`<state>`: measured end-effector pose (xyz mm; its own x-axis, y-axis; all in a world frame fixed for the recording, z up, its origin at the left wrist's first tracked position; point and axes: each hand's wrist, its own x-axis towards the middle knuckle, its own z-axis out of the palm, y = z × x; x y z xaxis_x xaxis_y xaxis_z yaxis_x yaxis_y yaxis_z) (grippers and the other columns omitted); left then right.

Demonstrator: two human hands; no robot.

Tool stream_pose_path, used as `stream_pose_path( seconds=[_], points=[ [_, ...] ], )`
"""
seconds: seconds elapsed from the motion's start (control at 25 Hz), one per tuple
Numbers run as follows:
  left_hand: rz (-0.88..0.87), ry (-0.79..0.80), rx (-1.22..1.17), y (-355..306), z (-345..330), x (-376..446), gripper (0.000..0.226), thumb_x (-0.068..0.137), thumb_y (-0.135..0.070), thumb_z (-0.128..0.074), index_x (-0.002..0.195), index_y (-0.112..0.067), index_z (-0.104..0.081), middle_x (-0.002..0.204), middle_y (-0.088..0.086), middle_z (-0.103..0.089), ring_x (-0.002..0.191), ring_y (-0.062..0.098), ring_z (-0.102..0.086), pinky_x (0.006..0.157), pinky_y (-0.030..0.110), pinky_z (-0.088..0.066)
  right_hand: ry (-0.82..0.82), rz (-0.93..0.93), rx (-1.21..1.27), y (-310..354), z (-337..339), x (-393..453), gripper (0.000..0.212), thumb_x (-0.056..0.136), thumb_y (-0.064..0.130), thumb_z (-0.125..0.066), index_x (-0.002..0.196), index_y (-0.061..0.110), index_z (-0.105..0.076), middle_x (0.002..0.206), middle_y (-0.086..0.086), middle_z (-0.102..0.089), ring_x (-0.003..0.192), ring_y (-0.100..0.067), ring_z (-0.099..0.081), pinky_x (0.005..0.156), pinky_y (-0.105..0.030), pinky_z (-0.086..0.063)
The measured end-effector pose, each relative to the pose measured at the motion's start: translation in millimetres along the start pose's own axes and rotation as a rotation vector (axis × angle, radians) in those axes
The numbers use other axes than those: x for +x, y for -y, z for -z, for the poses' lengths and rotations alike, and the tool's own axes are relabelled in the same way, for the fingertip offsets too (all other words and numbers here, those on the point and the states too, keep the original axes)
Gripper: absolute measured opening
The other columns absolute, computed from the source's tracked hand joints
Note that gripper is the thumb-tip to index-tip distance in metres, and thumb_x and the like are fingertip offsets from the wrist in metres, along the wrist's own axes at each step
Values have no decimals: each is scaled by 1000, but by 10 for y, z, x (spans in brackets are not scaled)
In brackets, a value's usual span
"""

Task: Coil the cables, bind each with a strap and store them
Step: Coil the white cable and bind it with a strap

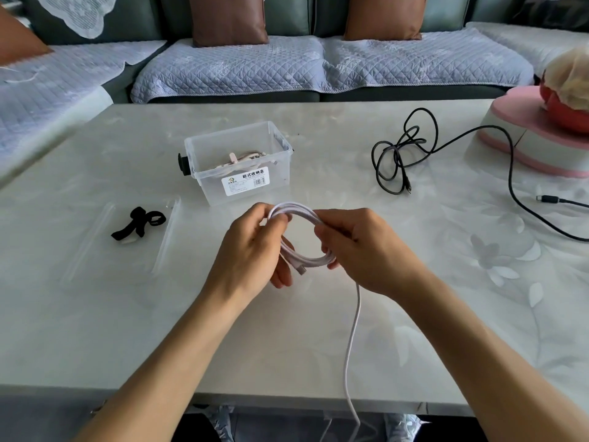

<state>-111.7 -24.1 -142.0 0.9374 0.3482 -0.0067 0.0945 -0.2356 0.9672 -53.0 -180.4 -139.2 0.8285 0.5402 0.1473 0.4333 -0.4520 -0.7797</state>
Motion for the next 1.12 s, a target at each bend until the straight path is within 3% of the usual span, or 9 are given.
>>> stream_pose_path(
  seconds=[0.08,0.2,0.32,0.4,0.52,0.6,0.76,1.0,1.12],
  points=[
    [-121,40,111,42,27,-20,15,99,-22,-47,96,-23,-62,62,4,-61,44,21,-58,43,28,-42,36,54,-52,-2,8,7,19,98,14,-49,94,5,-65,70,-16,-56,68,-31,-51,66,-43,-46],
    [-305,94,226,61,83,-41,14,91,-32,-59,104,-28,-63,69,-7,-63,54,16,-57,51,27,-46,44,111,-115,9,57,13,22,98,12,-51,108,15,-70,73,-12,-58,70,-25,-48,68,-38,-42],
    [-274,104,147,66,73,-42,14,98,-32,-56,104,-22,-64,59,3,-55,43,11,-51,45,17,-39,65,127,-169,12,104,-3,28,97,12,-53,116,23,-70,74,-6,-60,72,-20,-51,69,-33,-42],
    [-287,39,174,80,36,-16,18,101,-29,-50,100,-19,-64,54,-2,-52,42,9,-53,45,15,-38,21,69,-113,-4,81,-1,22,96,15,-55,107,22,-72,73,-4,-62,70,-19,-55,68,-33,-45],
    [-312,-84,154,109,1,41,16,100,-25,-51,98,-18,-65,50,-7,-50,42,8,-51,47,15,-39,-32,-163,228,11,25,7,12,94,18,-61,94,13,-72,74,-7,-68,65,-19,-65,65,-31,-54],
    [-328,-175,129,121,6,69,17,101,-21,-50,100,-17,-67,49,-10,-48,43,8,-47,47,15,-39,45,-313,529,34,0,1,17,95,15,-60,96,1,-69,78,-10,-70,68,-21,-67,64,-30,-58],
    [-326,-273,75,94,11,64,25,103,-21,-46,108,-16,-70,53,-6,-48,47,12,-48,46,12,-40,42,-388,835,75,-12,2,21,96,14,-58,99,-4,-69,81,-13,-70,72,-23,-69,65,-30,-58],
    [-253,48,262,102,-7,-31,22,103,-33,-43,97,-21,-60,55,6,-62,39,21,-56,44,25,-45,-155,-268,802,80,-59,60,24,103,16,-46,92,3,-63,75,-8,-68,68,-20,-70,65,-32,-59],
    [-282,62,446,154,6,-35,15,99,-33,-52,92,-20,-56,54,-1,-59,44,12,-55,49,26,-44,-137,-127,382,63,-13,54,23,101,16,-49,90,6,-67,62,-4,-63,58,-23,-66,60,-34,-56]
  ],
)
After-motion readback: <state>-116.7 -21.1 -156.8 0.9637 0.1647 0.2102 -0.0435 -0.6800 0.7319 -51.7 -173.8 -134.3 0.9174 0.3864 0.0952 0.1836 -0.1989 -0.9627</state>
